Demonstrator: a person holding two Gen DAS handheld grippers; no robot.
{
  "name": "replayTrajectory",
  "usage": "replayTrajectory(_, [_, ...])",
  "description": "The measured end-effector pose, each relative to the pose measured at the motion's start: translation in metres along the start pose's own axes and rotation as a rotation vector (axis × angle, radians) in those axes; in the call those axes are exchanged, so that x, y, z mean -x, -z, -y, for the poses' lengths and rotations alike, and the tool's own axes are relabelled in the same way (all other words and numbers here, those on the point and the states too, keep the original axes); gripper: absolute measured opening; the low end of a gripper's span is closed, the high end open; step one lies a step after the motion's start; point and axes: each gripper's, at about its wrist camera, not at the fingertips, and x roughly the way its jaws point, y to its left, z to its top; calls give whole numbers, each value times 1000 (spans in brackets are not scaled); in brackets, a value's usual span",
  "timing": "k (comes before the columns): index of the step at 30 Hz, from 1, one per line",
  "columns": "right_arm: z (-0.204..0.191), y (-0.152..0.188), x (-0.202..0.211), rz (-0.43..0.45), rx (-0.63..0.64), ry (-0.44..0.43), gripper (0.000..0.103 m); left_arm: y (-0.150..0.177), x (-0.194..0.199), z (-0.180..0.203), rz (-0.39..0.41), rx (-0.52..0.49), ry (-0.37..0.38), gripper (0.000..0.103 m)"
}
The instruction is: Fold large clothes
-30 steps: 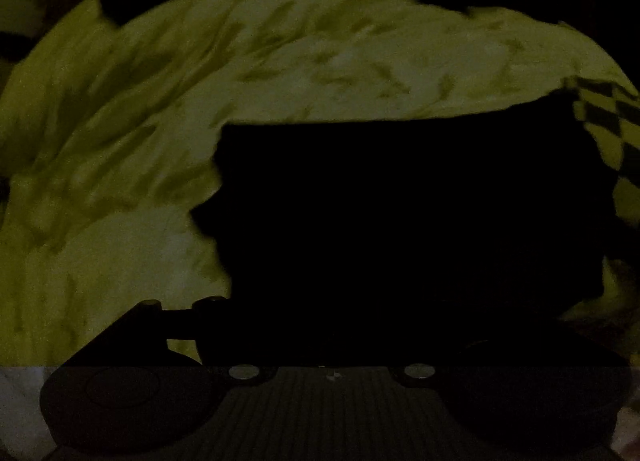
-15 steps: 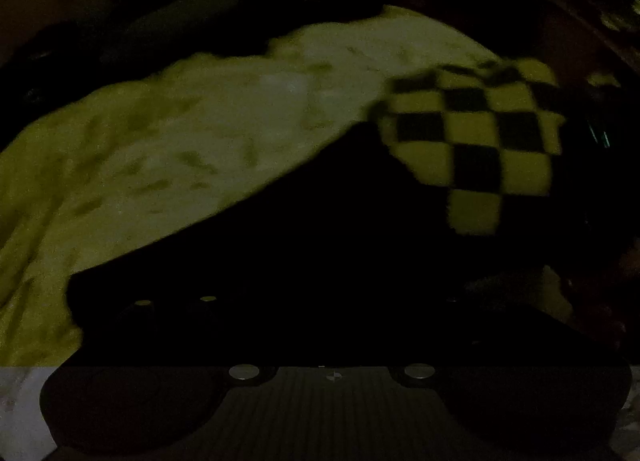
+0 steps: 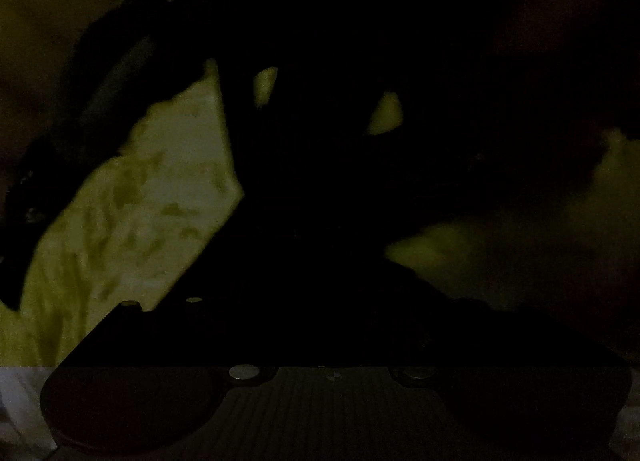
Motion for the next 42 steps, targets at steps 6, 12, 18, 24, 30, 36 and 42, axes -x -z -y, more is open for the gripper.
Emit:
replayTrajectory(6, [7,6,6,-21,-88,-23,15,-1,-7,-18,11,108,124,87])
replayTrajectory(12, [-4,-2,10,26,-49,54,78,6,-4,-45,20,262,195,42])
replayTrajectory(18, [7,-23,8,92,-183,77,93,15,-1,-71,33,378,213,42])
replayTrajectory(24, [8,-38,-29,104,-306,100,93,19,2,-80,44,398,227,42])
replayTrajectory(30, [9,-46,-48,188,-321,239,46,29,-5,-89,43,446,238,41])
replayTrajectory(36, [-31,-37,-44,205,-103,324,24,41,4,-105,67,506,243,42])
replayTrajectory(42, [-70,-37,-46,171,-259,238,23,83,31,-155,88,705,212,42])
